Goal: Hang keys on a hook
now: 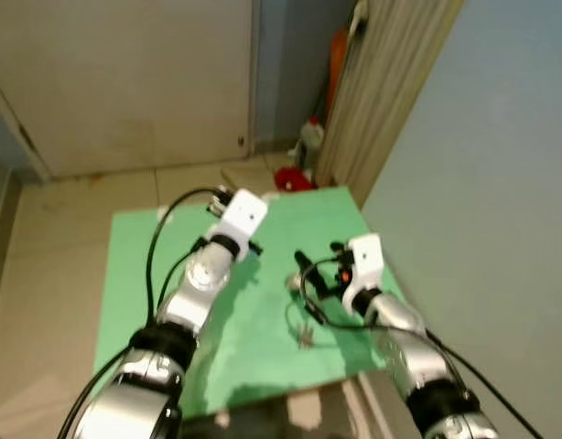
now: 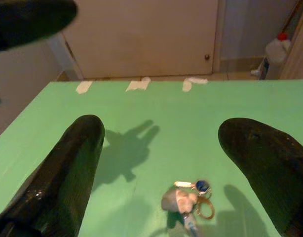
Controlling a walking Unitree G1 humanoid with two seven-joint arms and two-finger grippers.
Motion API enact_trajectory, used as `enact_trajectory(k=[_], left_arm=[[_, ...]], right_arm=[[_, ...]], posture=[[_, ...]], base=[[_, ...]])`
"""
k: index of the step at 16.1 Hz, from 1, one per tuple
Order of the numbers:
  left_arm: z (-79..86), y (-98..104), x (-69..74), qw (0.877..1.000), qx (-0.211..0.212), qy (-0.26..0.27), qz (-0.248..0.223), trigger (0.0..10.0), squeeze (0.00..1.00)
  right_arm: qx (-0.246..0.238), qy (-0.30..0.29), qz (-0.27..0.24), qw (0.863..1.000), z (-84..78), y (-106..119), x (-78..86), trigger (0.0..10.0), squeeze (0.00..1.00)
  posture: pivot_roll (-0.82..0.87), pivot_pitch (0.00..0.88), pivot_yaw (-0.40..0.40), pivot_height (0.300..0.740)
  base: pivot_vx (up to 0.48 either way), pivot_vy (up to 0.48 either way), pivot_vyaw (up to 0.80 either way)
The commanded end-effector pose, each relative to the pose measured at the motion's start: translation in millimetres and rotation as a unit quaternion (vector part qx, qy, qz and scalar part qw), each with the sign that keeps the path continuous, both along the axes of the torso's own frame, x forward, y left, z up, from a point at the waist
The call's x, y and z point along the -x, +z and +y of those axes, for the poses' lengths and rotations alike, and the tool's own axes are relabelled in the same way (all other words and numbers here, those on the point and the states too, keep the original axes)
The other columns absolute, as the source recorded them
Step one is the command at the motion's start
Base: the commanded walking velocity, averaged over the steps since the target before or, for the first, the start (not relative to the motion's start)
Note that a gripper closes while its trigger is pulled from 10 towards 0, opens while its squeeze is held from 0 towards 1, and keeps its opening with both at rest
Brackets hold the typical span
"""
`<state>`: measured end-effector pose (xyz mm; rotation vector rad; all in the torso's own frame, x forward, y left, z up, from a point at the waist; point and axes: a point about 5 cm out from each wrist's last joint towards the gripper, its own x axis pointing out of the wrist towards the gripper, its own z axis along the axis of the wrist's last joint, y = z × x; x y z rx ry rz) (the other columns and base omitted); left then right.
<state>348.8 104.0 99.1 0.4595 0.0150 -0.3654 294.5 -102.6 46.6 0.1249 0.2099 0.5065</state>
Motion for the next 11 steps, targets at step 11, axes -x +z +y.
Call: enact_trajectory(k=[11], left_arm=[[-5.3,3.5,-21.9,0.998,0.006,-0.012,0.069,10.0,0.00]], right_arm=[[0.017,-0.025,0.010,0.999,-22.6,-14.3,18.3,10.0,0.00]], posture=[[-0.04,0.053,-0.075,0.740]], base=[[0.201,0.000,0.00]])
